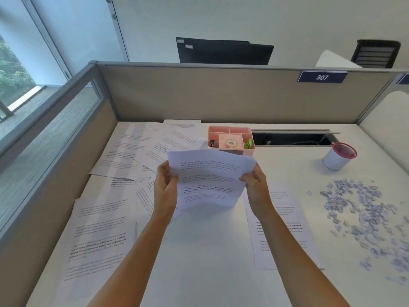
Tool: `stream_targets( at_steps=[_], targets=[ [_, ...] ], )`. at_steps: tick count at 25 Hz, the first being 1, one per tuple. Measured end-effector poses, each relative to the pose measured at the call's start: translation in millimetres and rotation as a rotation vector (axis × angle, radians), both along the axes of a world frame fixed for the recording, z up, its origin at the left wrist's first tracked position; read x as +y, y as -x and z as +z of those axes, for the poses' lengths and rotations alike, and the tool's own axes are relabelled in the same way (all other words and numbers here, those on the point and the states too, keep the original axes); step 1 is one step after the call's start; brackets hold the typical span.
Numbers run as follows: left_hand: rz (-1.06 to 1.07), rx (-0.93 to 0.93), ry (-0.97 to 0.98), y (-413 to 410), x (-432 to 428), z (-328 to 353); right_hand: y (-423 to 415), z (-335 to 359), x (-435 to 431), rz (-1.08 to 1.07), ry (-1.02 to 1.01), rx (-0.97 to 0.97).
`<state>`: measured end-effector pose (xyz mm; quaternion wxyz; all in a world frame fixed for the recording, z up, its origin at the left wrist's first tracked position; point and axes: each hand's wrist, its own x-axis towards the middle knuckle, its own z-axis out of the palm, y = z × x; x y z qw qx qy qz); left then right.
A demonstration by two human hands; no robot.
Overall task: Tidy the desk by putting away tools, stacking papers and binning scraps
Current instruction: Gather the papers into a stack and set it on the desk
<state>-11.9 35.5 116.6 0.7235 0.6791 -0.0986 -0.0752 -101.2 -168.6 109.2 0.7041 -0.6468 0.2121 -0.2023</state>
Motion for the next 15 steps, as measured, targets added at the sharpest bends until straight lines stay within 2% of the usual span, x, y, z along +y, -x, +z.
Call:
stream_targets(
  at_steps=[4, 11, 15],
  targets=[
    [0.048, 0.000, -0.037, -1, 4, -11, 4, -25, -5, -0.044, -0.039, 0.113],
    [0.084, 0.002, -0.267, -5, 11, -45, 9, -59, -3, -0.097, -0.101, 0.191],
    [0.034, 0.024, -0.259, 8, -1, -50, -2, -58, 12, -0.106, -0.076, 0.210]
  ],
)
